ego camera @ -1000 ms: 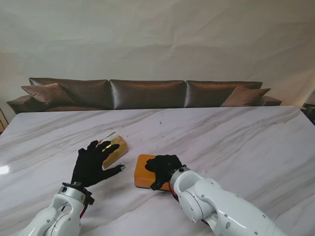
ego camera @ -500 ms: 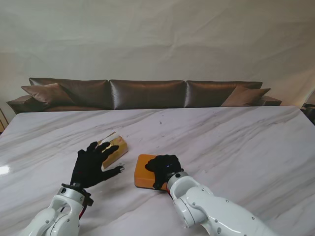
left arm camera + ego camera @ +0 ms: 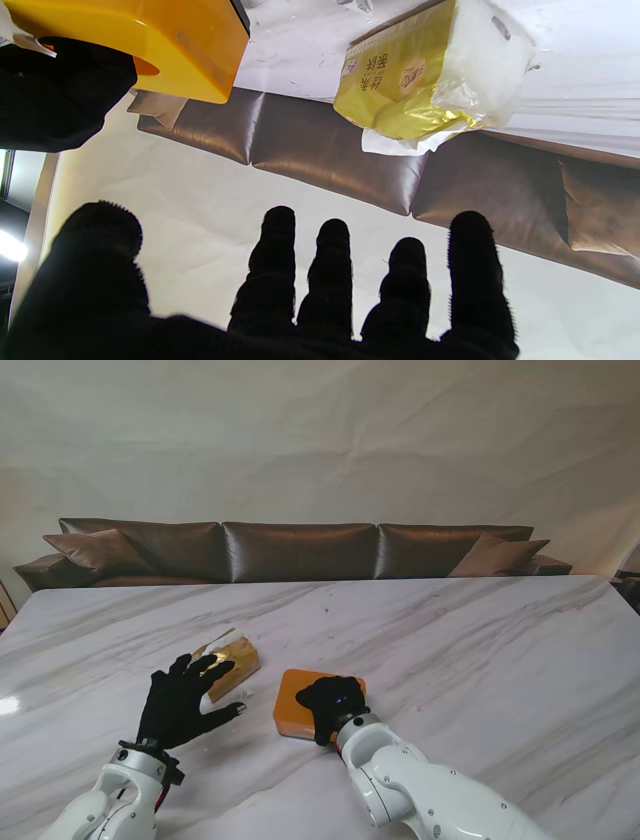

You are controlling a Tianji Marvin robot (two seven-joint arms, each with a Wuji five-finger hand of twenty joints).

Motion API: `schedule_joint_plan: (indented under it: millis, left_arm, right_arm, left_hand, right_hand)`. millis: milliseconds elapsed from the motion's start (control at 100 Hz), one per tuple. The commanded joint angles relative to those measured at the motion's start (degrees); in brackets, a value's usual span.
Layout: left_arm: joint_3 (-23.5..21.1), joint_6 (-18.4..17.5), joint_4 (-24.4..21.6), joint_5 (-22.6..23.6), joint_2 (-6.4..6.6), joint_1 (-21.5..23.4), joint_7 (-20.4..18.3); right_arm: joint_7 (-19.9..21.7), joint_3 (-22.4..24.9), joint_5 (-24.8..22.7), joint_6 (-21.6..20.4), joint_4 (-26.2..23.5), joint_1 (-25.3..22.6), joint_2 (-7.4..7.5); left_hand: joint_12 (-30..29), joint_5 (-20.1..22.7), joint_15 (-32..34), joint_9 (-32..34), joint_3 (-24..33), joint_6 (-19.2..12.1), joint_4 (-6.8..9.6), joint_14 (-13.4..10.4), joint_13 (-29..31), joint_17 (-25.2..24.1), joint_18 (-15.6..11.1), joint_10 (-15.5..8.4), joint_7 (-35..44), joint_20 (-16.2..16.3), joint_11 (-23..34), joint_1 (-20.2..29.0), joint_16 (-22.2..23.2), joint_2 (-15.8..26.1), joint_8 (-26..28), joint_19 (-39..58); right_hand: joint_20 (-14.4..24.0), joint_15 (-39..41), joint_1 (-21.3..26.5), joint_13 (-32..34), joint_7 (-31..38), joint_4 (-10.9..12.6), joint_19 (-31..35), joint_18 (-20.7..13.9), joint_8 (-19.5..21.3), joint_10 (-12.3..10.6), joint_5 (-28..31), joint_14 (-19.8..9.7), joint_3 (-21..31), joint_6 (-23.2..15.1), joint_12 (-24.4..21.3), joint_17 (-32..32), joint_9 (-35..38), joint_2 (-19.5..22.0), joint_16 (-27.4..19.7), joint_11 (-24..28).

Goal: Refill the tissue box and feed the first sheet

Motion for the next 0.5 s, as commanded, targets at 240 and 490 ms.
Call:
schedule_joint_plan:
  millis: [240,490]
  left_arm:
    - [1.44,-1.06,0.54,-1.7,-0.51,-0.38,0.45]
    - [3.18,-5.26,1.8,-7.26,-1.11,-1.72,0.34]
  right_arm:
    - [4.17,8.69,-3.86,1.12,-9.6,-6.33,0.93]
    - [2.07,16.6,-3.03,2.1,-14.96,-13.46,0.71]
  left_hand:
    - [0.41,0.67,-0.26,1.15,-1.26,1.33,-1.32,-0.54,0.68,0.21,0.95,0.74,0.49,1.1,0.48,-0.42,0.47,0.13,0.81,-39.11]
    - [0.06,-0.17,-0.07,-0.28,-1.55,3.0,-1.24,-0.12,0.92,0.92,0.79,1.06,0.06,1.58,-0.25,-0.02,0.61,-5.23,0.46,-37.94]
  right_hand:
    - [0.74,23.32,1.71,7.51,10.26,-0.95,10.88,-14.62,16.83,-3.15,5.48,1.85,7.11,-14.27,14.36,-2.21,9.1,-2.66,9.22,16.25]
    - [0.65,28.09,-0.02,7.46,11.35,4.33,13.13,-12.33,25.48,-3.38,9.07,1.29,14.1,-11.15,19.09,-2.07,12.54,-2.79,12.16,20.7]
